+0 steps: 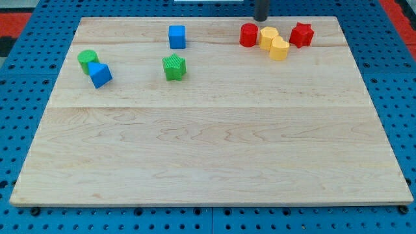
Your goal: Move red star into the yellow hexagon
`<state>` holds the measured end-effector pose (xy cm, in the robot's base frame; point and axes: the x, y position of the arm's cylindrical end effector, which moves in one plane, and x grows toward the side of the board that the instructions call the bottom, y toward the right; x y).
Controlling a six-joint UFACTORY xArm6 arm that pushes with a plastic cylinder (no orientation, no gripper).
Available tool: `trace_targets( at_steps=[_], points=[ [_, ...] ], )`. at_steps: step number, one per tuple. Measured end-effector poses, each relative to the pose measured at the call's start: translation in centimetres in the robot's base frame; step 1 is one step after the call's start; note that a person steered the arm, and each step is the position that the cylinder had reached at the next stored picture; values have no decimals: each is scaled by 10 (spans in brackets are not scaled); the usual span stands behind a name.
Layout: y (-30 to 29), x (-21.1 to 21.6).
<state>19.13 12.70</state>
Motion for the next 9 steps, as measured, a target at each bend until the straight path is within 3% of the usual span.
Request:
trace_targets(
  at_steps=[2,4,5,6,7,9],
  points=[
    [54,1],
    [205,7],
    [217,31],
    [190,87],
    [139,110],
    [128,57]
  ],
)
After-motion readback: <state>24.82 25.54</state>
